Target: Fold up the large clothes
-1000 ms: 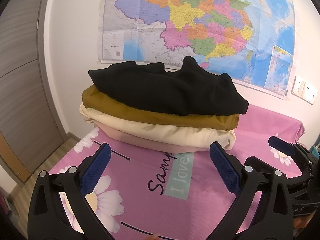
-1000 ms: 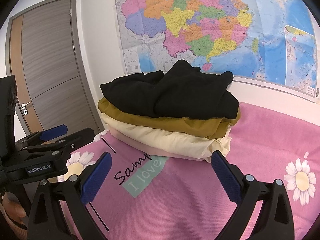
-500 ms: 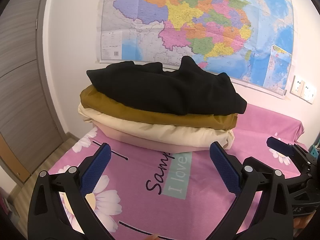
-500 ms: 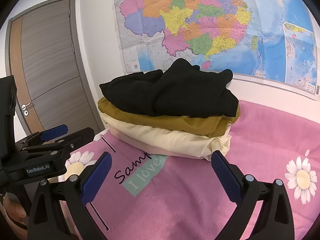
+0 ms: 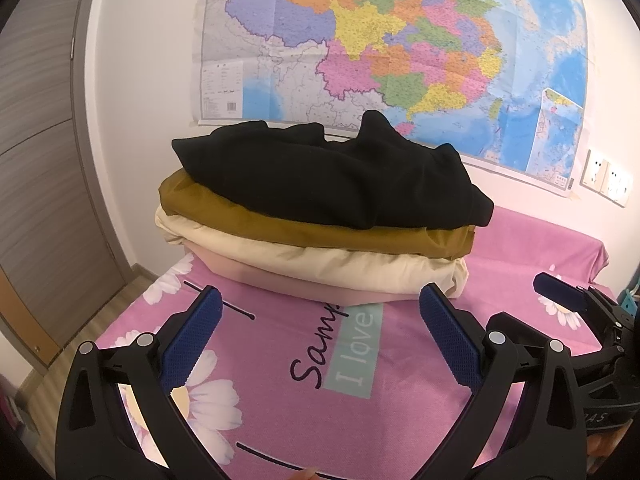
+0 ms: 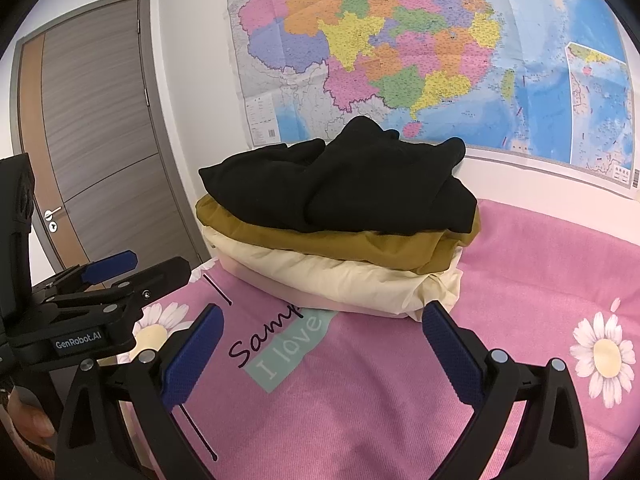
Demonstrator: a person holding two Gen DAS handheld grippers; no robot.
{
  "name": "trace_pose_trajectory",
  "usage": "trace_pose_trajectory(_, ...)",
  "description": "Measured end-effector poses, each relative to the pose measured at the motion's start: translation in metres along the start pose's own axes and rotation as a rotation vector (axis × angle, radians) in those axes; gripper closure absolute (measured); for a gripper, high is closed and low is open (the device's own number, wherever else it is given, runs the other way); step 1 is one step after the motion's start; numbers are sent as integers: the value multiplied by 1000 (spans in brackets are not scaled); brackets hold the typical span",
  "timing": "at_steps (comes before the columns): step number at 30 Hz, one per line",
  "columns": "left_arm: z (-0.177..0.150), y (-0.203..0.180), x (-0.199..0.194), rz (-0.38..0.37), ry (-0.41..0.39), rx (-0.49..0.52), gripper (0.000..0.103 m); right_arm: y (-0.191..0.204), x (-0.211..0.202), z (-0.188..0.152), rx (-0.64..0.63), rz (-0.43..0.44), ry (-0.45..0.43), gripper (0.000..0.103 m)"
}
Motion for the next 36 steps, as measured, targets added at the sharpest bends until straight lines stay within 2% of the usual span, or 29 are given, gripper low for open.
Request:
trace_pose_trajectory(29,-1,0,3,3,8,-4,6,1,1,-2,-1,4,-2,6)
trace_pose_trajectory(36,-3,1,1,5,-16,-8,6,0,1,-3,3,6,0,6)
Point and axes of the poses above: each gripper's, at about its wrist camera, not at the fingertips, and x roughly the way its jaws point, y to its left, z to its top, the point moved 1 cm from there along x, roughly the way its jaws point, and after that the axes turned 3 degrees about -x, right-handed, at the moved point
